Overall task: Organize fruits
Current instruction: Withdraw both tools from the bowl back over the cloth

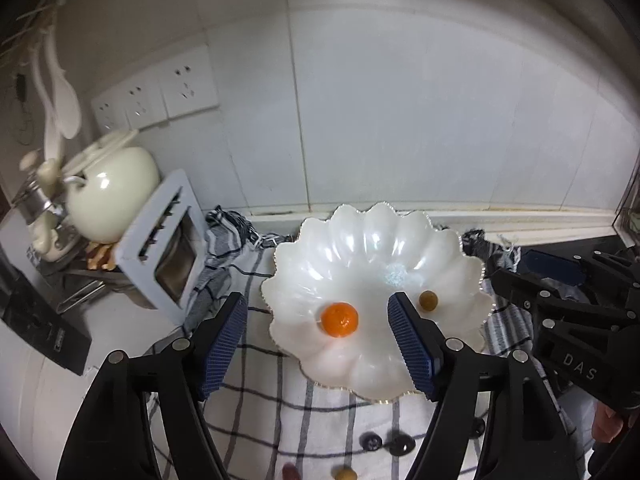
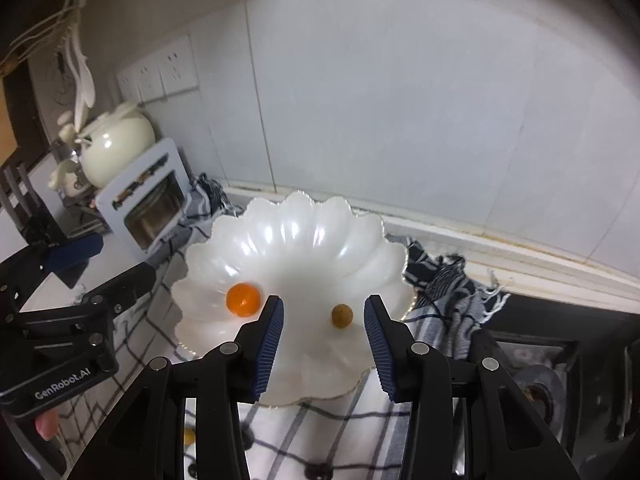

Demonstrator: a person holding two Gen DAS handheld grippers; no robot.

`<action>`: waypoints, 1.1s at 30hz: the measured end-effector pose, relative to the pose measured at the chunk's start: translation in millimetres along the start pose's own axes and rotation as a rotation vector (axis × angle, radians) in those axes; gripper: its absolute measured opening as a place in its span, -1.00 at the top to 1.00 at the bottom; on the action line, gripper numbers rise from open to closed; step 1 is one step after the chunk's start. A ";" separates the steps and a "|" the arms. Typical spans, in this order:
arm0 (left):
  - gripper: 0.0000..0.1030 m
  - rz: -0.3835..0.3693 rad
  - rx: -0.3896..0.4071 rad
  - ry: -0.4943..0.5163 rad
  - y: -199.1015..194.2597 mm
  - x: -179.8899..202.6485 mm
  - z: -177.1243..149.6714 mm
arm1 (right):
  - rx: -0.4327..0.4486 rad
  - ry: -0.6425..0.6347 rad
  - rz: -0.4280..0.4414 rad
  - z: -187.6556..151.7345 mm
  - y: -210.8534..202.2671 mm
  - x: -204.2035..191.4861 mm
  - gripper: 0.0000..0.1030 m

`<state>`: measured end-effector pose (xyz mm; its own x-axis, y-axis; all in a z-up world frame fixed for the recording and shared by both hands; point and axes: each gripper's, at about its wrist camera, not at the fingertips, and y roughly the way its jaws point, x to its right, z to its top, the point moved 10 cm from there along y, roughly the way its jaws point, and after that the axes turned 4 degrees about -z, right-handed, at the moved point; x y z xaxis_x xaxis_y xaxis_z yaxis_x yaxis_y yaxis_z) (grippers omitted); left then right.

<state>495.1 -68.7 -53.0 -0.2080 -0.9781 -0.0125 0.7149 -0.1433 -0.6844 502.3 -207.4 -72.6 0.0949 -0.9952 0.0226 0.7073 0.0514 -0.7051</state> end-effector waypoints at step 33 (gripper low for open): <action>-0.50 0.053 0.113 0.047 -121.9 -4.0 -103.9 | 0.135 -0.093 -0.032 -96.9 -106.5 -29.7 0.16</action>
<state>339.4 -31.6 -45.3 -0.1970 -0.9769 -0.0830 0.7959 -0.1099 -0.5954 356.3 -191.4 -66.8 0.1308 -0.9850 0.1128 0.7981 0.0371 -0.6014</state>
